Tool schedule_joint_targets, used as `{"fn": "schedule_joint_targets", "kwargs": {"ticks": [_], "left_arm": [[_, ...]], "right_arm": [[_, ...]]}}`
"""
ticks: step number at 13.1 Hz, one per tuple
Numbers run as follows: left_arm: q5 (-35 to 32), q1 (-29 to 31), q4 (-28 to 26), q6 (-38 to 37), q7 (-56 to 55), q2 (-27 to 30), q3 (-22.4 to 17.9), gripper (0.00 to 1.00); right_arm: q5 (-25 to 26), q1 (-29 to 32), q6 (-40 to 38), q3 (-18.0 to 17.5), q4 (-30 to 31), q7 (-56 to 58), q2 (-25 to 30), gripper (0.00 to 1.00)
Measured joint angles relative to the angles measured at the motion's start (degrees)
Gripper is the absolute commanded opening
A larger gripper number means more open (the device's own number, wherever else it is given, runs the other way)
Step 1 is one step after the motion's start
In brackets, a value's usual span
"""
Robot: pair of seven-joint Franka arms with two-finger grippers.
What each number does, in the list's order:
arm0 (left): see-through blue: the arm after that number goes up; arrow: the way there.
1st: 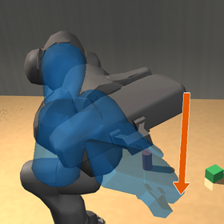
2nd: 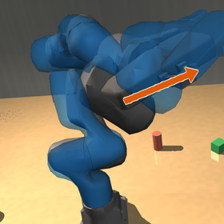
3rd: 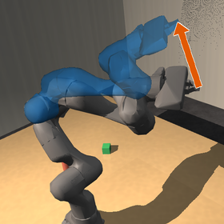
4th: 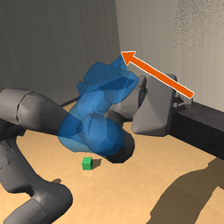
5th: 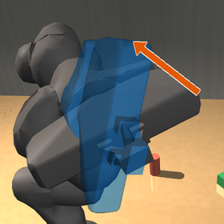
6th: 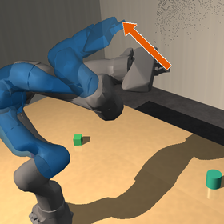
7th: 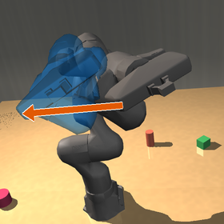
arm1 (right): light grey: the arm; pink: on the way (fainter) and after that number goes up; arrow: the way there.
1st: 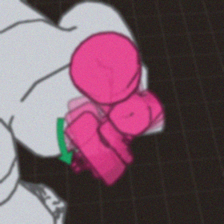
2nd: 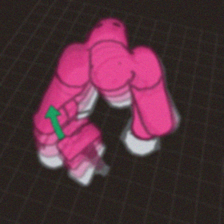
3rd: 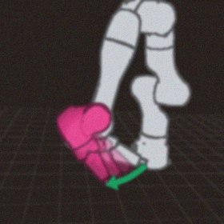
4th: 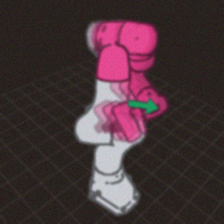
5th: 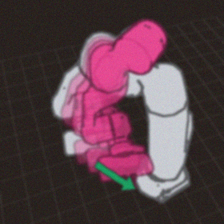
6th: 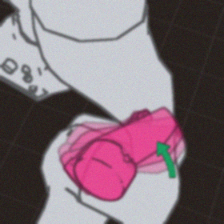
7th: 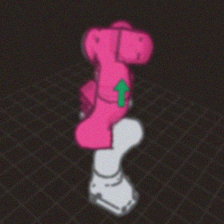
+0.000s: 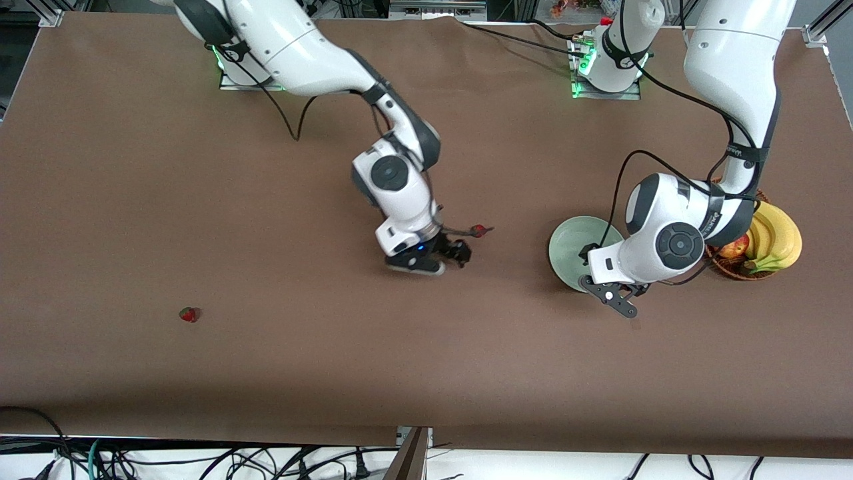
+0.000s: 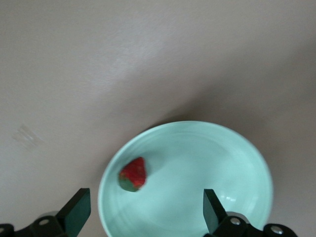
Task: Collect all strawberries into plate
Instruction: 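Grasp the second strawberry with the left gripper while the right reaches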
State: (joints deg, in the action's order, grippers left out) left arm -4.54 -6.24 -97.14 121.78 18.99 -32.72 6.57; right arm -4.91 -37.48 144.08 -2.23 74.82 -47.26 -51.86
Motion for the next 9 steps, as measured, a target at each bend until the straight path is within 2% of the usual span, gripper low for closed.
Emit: {"fn": "schedule_joint_targets", "kwargs": {"ticks": [4, 6, 9], "left_arm": [[0.0, -1.7, 0.0, -0.5, -20.8, 0.5, 7.2, 1.0], [0.0, -6.0, -0.1, 0.3, -33.1, 0.4, 7.9, 1.0], [-0.1, -13.0, -0.7, 4.3, -50.0, -1.2, 7.8, 1.0]], "right_arm": [[0.0, 9.2, -9.1, 0.2, 0.0, 16.6, 1.5, 1.0], [0.0, 13.2, -13.1, 1.3, 0.0, 24.0, 1.7, 1.0], [0.1, 18.0, -19.0, 5.5, 0.0, 34.6, 2.2, 1.0]]}}
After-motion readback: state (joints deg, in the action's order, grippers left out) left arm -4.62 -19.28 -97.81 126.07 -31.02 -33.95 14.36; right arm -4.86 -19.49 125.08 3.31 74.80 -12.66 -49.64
